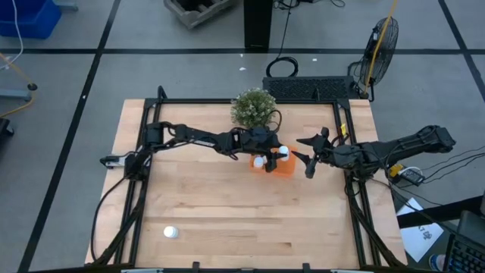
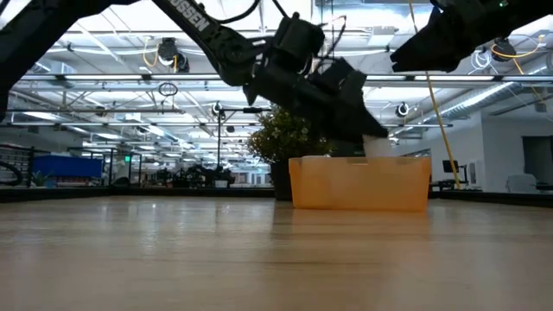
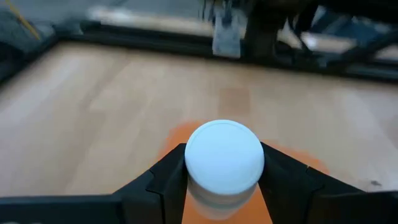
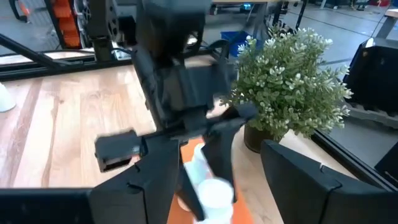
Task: Pick and place pill bottles into a basket
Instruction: Put the white pill bottle into the orange bin
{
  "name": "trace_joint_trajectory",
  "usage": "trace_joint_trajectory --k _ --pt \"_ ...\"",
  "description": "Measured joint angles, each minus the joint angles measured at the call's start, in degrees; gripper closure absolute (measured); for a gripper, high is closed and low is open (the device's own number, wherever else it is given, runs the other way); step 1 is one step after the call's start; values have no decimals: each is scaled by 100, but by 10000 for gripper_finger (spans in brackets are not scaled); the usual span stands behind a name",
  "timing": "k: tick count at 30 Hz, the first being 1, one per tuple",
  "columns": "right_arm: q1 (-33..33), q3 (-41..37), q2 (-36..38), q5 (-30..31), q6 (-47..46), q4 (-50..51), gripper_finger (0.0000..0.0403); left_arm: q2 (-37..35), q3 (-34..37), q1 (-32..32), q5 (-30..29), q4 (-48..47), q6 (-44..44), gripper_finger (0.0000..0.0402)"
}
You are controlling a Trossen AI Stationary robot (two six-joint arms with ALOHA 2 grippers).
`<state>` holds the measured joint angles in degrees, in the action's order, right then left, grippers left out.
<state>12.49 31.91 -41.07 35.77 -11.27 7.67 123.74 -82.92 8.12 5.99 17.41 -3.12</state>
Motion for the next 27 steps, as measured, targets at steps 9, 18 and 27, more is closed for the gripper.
trace_joint_trajectory --k 9,18,27 --pt "0 1 18 -2 2 56 187 225 9 9 -134 -73 137 238" --pt "0 1 18 -2 2 57 187 276 16 -101 -458 -236 301 211" --pt "0 1 14 -4 0 71 192 276 18 -155 -480 -192 75 201"
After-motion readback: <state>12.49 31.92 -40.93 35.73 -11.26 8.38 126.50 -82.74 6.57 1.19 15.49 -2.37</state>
